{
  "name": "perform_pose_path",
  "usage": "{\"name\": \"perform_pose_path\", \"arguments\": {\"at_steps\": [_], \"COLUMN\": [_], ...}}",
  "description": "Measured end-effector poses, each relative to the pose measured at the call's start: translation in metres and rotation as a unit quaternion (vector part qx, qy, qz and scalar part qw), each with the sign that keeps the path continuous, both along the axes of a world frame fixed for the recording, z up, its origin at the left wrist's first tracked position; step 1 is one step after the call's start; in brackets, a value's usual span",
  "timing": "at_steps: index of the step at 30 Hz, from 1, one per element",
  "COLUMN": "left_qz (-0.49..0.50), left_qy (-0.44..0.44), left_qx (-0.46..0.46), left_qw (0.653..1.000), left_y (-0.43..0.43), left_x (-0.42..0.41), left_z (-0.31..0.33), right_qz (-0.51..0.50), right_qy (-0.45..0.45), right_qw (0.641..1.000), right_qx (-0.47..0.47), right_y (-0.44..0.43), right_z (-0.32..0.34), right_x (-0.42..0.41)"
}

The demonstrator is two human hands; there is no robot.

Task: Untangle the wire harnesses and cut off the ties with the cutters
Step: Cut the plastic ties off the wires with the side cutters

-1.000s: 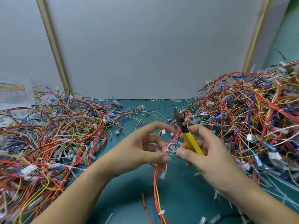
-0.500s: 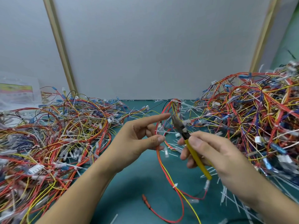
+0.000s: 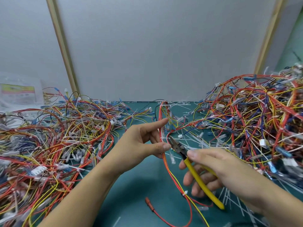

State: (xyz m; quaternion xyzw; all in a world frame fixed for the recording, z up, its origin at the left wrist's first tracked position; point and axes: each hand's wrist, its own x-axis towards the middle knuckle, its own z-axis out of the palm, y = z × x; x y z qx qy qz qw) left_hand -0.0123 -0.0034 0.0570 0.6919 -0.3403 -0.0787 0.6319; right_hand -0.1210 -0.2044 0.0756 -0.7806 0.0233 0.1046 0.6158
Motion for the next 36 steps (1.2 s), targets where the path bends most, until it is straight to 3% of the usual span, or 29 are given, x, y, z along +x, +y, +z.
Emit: {"name": "perform_pose_path", "arguments": {"at_steps": [36], "left_qz": [-0.015], "left_qy": [0.004], "left_qx": [-0.013], "left_qw": [1.000], "left_y": [-0.0005], "left_x": [-0.0040], "left_z": [0.0035], "right_qz": [0.020], "right_qy": [-0.048], "right_qw": [0.999], "right_qx": [-0.004], "right_y": [0.0026], "right_z": [0.0013], "right_x": [-0.0010]}}
